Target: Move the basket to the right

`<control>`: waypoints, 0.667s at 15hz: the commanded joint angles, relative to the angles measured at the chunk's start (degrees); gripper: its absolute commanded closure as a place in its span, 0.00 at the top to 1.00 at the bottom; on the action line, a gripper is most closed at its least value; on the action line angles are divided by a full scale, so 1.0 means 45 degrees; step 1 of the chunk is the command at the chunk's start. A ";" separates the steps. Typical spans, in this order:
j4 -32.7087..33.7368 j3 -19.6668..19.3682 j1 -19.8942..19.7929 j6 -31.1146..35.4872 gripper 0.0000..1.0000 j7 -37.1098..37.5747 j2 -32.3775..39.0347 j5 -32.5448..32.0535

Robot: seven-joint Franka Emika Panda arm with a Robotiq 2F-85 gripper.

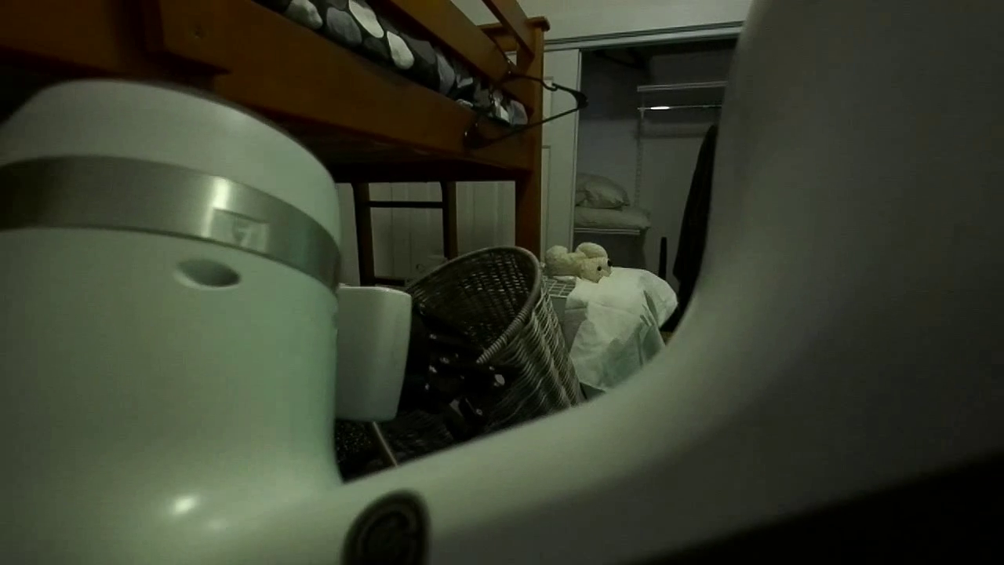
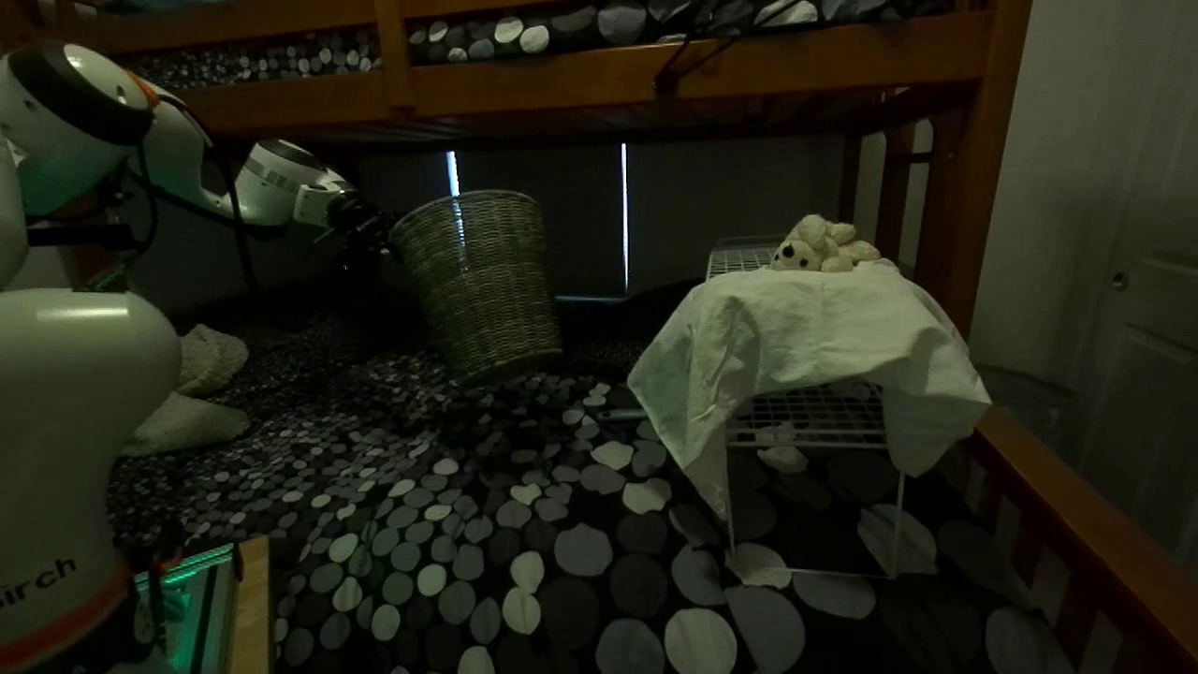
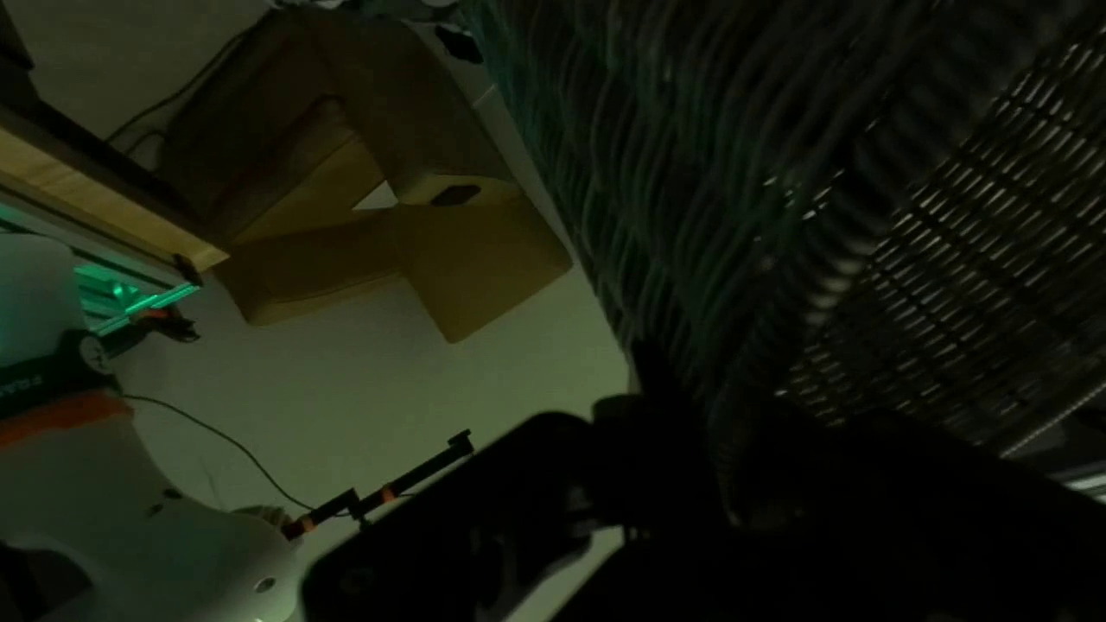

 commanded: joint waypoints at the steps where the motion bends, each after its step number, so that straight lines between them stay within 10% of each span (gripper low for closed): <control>1: -0.0319 0.1684 -0.0875 -0.0096 0.11 0.0993 -0.0964 -0.0992; 6: -0.2070 0.2361 -0.0814 0.0791 0.03 0.2086 -0.2323 -0.2300; 10: -0.4762 -0.1807 0.1974 0.3536 0.03 0.2272 -0.2401 -0.1583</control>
